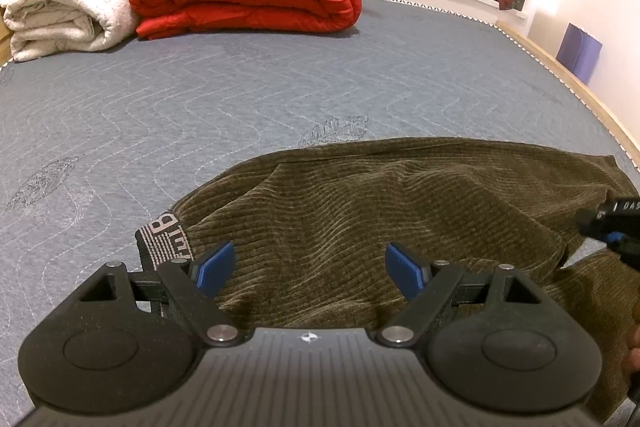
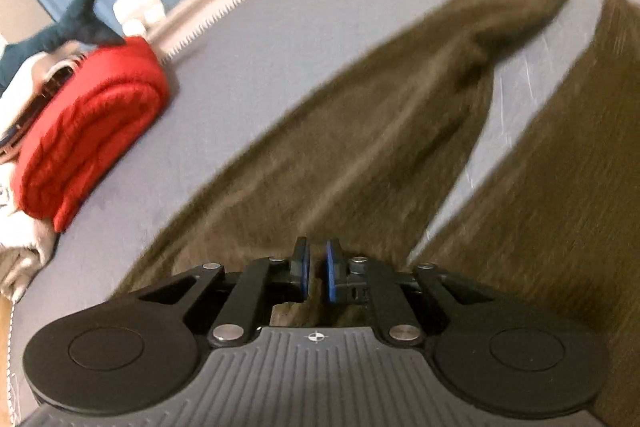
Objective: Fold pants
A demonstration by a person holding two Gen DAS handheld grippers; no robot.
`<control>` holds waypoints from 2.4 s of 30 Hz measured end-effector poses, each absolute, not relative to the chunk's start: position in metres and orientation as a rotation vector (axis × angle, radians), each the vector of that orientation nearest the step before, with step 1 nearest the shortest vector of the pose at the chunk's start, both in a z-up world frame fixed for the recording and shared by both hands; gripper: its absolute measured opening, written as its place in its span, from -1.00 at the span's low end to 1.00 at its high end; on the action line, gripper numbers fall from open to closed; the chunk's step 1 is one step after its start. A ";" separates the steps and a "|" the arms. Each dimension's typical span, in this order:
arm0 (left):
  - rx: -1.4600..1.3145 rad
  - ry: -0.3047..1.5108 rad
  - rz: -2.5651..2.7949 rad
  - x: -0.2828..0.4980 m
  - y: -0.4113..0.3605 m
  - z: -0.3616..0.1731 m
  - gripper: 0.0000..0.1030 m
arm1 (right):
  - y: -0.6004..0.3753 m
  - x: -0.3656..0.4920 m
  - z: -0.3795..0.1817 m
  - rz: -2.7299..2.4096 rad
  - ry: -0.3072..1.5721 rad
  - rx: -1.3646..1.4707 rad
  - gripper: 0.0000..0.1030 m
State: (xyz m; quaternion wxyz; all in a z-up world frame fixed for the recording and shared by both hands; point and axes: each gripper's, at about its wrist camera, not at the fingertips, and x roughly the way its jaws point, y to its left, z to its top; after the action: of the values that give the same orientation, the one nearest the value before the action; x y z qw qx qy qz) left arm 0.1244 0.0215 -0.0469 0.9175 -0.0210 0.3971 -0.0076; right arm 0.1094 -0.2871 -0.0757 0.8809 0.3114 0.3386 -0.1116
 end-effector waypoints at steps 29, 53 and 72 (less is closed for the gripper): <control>-0.159 0.754 -0.013 0.113 0.053 -0.018 0.53 | -0.260 0.086 0.018 0.087 0.561 0.411 0.07; -0.123 0.760 -0.013 0.109 0.056 -0.023 -0.64 | -0.178 0.034 -0.039 0.401 0.701 0.141 0.11; -0.275 0.801 0.059 0.118 0.080 -0.011 -0.64 | -0.174 0.041 -0.045 0.418 0.772 0.149 0.14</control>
State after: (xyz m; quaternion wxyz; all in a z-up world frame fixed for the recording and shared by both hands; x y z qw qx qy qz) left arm 0.1180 0.0802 -0.0105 0.9113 -0.1335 0.3885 0.0284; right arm 0.0414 -0.1742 -0.0455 0.9025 0.0719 0.3735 0.2020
